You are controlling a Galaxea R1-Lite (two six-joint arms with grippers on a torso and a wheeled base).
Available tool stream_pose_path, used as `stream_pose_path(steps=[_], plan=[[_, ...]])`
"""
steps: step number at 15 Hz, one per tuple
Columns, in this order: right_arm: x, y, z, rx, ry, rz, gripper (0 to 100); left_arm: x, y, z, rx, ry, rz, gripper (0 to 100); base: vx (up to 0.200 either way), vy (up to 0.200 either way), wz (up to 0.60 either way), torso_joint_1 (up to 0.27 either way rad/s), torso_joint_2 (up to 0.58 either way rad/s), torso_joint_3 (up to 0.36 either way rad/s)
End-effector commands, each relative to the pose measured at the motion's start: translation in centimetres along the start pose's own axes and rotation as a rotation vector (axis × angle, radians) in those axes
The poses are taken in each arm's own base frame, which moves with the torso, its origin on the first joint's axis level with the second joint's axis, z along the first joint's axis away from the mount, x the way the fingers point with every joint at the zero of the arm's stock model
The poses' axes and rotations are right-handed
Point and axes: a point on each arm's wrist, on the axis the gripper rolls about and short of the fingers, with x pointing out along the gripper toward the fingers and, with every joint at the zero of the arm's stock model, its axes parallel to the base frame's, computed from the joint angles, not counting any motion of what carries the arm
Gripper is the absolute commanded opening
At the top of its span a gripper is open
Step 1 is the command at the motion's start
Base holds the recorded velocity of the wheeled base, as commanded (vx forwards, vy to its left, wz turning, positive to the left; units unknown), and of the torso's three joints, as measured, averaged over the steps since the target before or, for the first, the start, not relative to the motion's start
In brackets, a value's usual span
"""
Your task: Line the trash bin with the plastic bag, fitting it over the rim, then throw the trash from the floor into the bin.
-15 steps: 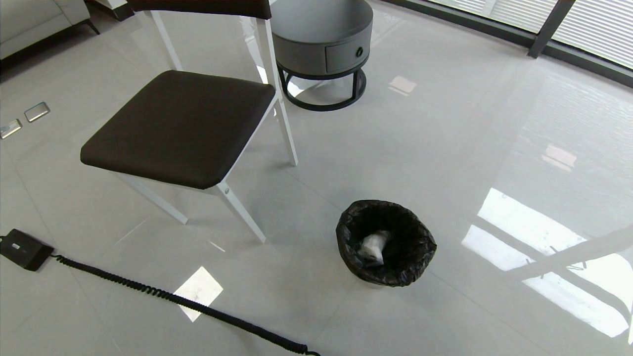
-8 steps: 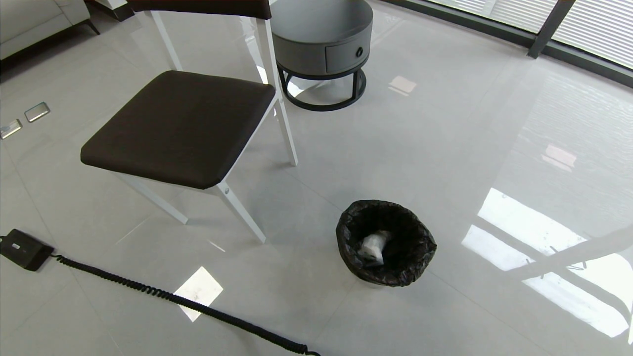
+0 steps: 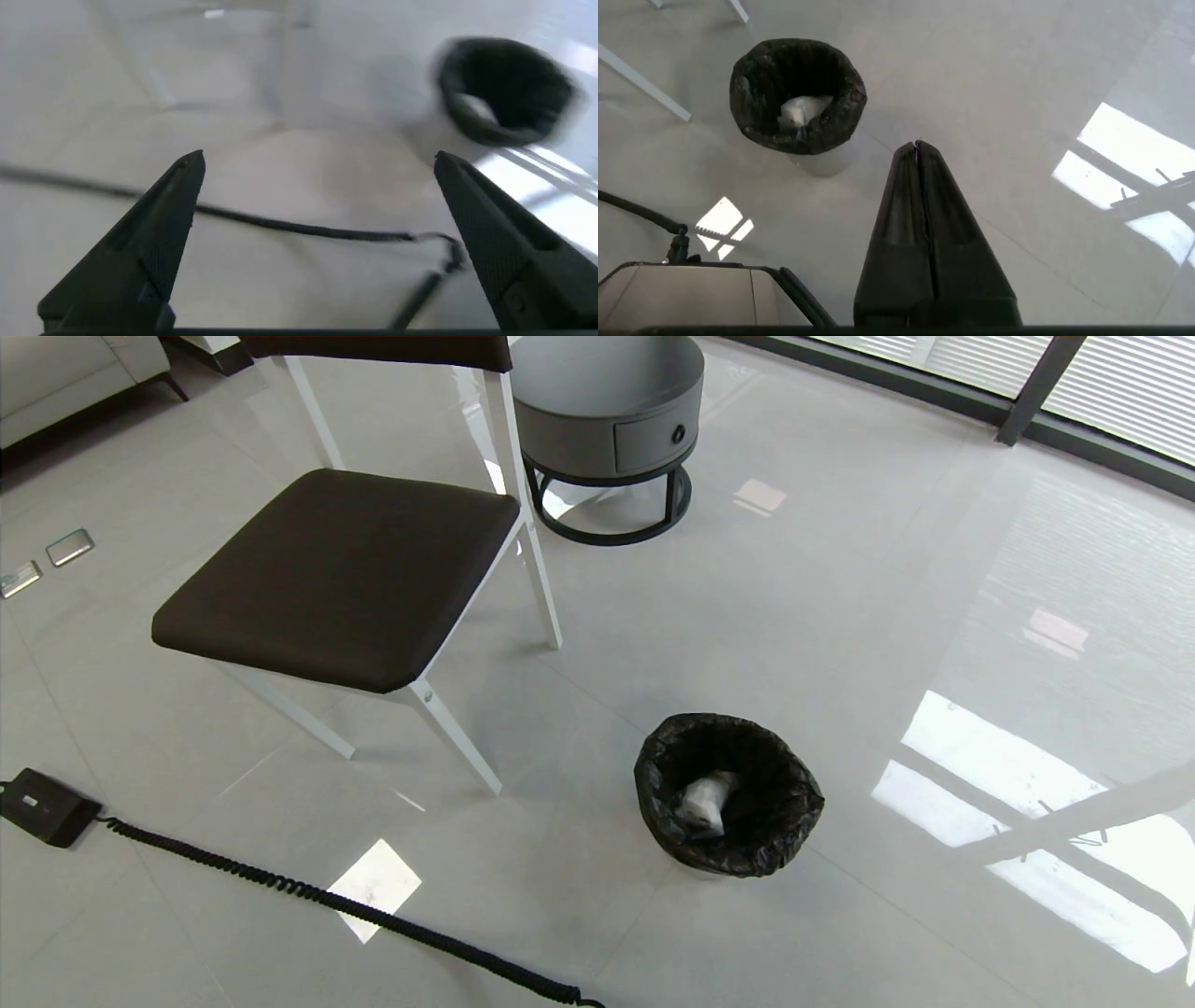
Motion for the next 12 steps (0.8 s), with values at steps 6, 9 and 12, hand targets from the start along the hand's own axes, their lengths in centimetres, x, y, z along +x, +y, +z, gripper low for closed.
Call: stream_pose_path(steps=[6, 9, 12], plan=[[0.05, -0.04, 0.00, 0.025, 0.003, -0.017, 0, -0.45, 0.21, -0.32, -0.056, -0.068, 0.215, 100, 0.000, 0.000, 0.00, 0.000, 0.00, 0.000], [0.05, -0.04, 0.02, 0.063, 0.001, -0.014, 0, -0.45, 0.22, -0.32, -0.054, -0.067, 0.214, 100, 0.000, 0.000, 0.00, 0.000, 0.00, 0.000], [0.05, -0.04, 0.05, 0.083, -0.002, -0.016, 0, -0.45, 0.22, -0.32, -0.054, -0.067, 0.214, 100, 0.000, 0.000, 0.00, 0.000, 0.00, 0.000]])
